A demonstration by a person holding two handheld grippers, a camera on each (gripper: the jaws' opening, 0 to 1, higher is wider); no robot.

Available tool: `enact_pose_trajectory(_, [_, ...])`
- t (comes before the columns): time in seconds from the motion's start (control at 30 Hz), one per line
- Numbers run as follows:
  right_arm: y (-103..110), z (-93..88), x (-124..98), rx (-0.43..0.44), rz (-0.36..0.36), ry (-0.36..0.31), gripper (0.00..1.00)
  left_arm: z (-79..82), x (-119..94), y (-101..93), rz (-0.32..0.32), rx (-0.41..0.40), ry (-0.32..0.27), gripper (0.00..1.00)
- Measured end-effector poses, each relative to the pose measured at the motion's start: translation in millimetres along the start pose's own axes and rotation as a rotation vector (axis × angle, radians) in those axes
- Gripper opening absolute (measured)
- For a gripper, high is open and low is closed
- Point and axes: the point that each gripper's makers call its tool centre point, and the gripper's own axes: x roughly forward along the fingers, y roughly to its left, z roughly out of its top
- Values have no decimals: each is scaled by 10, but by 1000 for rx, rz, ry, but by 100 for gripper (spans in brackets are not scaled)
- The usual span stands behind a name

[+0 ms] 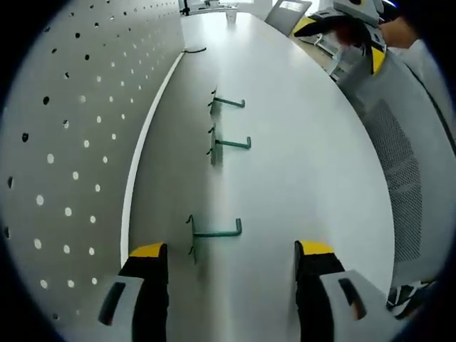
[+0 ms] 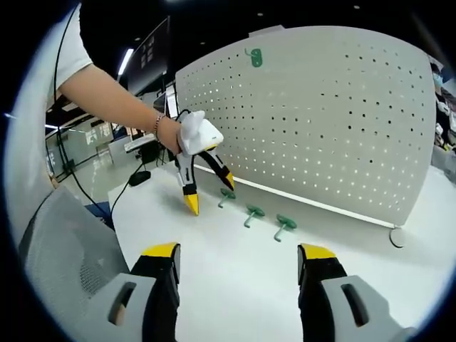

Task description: Insert the hook assembly into the mounting plate slot until the hook locks in place.

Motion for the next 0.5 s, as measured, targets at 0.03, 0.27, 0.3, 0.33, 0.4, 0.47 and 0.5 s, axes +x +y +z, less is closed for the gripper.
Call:
enact_pose_trajectory(0.03, [-4, -1, 0, 0, -1, 0, 64, 0, -2, 0, 0, 1, 2, 75])
enact_pose_trajectory(0.27, [-8, 0, 5, 8, -1, -4, 64, -11, -25, 40, 4, -1, -2, 65])
enact_pose_trajectory(0.3, [-9, 0, 4, 9, -1, -4, 64, -15, -28, 55, 7, -8, -3, 62])
enact_pose_trajectory(0.33, [-10, 4, 3, 11, -2, -5, 64, -15, -31, 60, 9, -11, -5, 60])
enact_pose_trajectory(0.4, [-19, 4, 0, 15, -4, -7, 64, -10, -38, 66, 12, -16, -9, 58])
enact_pose_trajectory(0.47, [-20, 12, -2, 22, -4, -10, 64, -7, -42, 84, 19, -29, -14, 56])
enact_pose_trajectory(0.5, [-19, 14, -1, 23, -3, -12, 64, -7, -41, 97, 21, -36, -17, 55])
